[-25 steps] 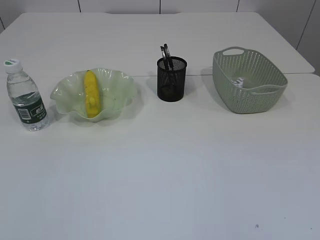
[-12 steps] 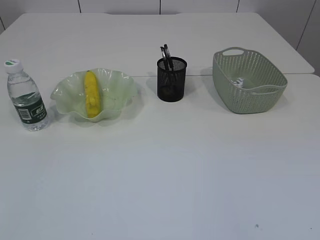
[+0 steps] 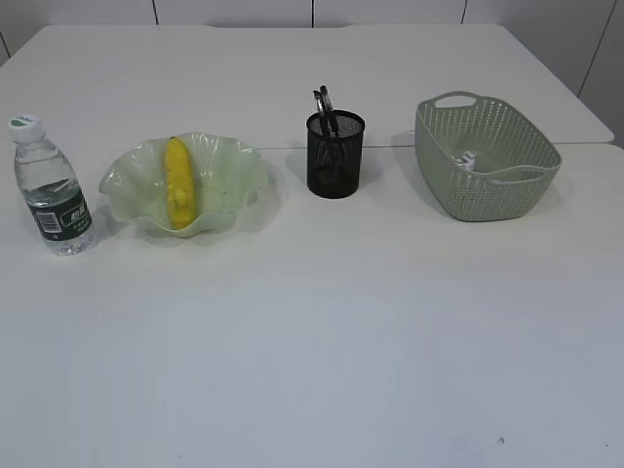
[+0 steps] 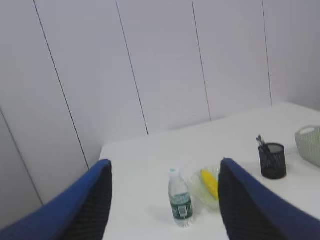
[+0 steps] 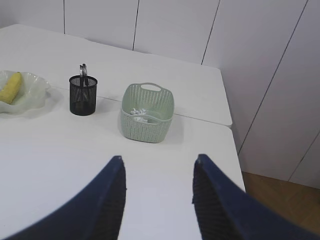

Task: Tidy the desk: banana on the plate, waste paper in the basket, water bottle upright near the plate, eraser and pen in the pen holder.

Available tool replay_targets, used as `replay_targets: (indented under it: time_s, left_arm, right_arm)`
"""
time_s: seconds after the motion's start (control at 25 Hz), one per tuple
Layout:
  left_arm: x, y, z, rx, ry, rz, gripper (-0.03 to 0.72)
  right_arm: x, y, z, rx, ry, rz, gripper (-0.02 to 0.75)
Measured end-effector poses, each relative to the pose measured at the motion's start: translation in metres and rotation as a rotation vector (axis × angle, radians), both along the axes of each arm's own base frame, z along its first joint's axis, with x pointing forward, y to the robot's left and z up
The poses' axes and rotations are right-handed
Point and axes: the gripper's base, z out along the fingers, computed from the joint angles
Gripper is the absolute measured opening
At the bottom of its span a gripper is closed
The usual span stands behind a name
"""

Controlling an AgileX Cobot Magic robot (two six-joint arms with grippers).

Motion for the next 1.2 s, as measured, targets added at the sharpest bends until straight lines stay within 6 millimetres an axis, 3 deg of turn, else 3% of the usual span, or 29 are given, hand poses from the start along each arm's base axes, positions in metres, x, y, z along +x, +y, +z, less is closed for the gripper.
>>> replay_targets:
  time_s: [0.24,0.48,0.88,1.2]
  left_arm:
    - [0.060,-0.005,-0.038,0.011,0.253,-0.016,0.473]
    - [0.101,-0.009,-0.078,0.020,0.456,-0.019,0.473]
    - [0.134,-0.011,-0.127,0.033,0.667,-0.016,0.456]
    - [0.145,-0.011,-0.144,0.042,0.714,-0.015,0.456]
  right_arm:
    - [0.009,0.006,-0.009,0.001,0.047,0.028,0.334]
    - [0.031,0.019,-0.035,0.003,0.178,0.088,0.335]
    - [0.052,0.026,-0.066,-0.036,0.307,0.093,0.334]
    - [0.068,0.034,-0.085,-0.033,0.334,0.120,0.335]
